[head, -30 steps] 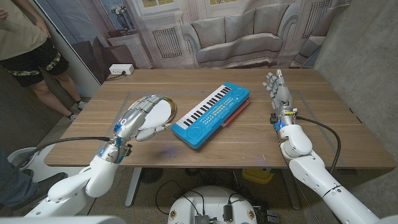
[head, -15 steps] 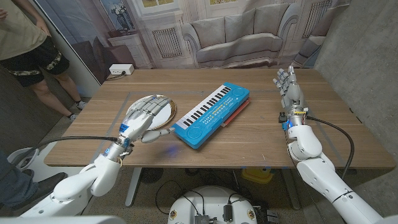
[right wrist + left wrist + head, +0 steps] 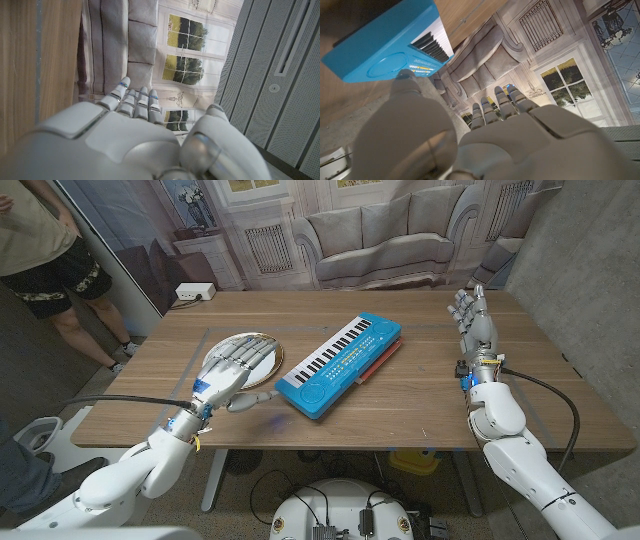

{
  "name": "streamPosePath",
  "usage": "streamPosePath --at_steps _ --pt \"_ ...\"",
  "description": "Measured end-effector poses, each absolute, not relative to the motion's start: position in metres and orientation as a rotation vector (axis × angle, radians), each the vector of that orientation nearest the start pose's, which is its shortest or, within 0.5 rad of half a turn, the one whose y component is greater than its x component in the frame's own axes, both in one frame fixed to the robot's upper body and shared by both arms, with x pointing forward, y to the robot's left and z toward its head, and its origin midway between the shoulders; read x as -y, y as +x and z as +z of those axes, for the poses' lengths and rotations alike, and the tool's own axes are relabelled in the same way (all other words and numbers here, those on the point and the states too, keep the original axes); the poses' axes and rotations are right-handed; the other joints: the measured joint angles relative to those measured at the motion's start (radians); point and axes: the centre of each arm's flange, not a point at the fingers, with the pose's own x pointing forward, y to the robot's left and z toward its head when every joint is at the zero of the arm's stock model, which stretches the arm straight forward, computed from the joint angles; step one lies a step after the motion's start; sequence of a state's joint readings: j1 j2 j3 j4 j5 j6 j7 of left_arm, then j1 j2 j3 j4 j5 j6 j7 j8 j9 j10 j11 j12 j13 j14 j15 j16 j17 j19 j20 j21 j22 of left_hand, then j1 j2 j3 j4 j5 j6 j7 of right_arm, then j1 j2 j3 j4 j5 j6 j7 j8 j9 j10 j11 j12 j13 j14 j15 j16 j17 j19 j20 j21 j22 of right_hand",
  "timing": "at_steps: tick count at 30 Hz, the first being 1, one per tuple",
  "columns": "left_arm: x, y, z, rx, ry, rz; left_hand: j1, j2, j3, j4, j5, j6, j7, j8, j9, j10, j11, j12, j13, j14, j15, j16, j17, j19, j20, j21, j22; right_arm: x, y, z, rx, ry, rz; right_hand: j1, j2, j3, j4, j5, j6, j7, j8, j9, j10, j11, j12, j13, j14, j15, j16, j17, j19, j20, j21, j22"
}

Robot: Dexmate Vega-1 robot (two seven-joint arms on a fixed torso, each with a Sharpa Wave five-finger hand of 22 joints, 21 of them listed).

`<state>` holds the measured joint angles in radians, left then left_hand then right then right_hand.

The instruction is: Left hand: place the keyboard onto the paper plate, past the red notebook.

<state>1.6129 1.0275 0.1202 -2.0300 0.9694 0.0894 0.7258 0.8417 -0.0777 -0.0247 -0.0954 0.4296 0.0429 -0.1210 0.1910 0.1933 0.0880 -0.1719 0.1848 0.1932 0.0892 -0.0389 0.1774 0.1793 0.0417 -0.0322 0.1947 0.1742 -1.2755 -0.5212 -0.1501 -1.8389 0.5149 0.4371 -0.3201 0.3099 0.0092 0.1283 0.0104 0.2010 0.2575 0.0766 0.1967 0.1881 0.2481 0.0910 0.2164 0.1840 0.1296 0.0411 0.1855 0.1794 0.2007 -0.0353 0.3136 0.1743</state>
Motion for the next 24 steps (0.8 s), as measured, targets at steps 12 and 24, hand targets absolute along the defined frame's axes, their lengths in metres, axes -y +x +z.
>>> streamPosePath --at_steps 12,24 --pt "-0.291 0.438 -0.105 1.088 1.696 0.355 0.035 0.005 0.001 -0.007 0.0 -0.041 0.001 -0.004 0.0 -0.028 0.003 0.0 0.0 -0.023 0.002 0.0 0.0 -0.012 0.002 0.0 0.0 0.309 0.506 -0.027 0.853 0.154 -0.039 -0.003 -0.003 -0.007 0.002 0.0 0.0 0.0 0.0 0.0 0.0 0.0 0.0 0.0 0.0 0.0 0.0 0.0 0.006 -0.006 -0.008 0.0" --pt "-0.285 0.441 -0.113 1.069 1.733 0.337 0.053 0.003 0.001 -0.015 0.0 -0.066 -0.003 -0.008 0.0 -0.052 0.006 0.0 0.0 -0.043 0.003 0.0 0.0 -0.023 0.002 0.0 0.0 0.313 0.503 -0.016 0.867 0.135 -0.028 -0.003 -0.003 -0.007 0.002 0.0 0.0 0.0 0.0 0.0 0.002 -0.002 0.0 0.0 0.0 0.0 0.0 0.0 0.006 -0.006 -0.011 0.005"
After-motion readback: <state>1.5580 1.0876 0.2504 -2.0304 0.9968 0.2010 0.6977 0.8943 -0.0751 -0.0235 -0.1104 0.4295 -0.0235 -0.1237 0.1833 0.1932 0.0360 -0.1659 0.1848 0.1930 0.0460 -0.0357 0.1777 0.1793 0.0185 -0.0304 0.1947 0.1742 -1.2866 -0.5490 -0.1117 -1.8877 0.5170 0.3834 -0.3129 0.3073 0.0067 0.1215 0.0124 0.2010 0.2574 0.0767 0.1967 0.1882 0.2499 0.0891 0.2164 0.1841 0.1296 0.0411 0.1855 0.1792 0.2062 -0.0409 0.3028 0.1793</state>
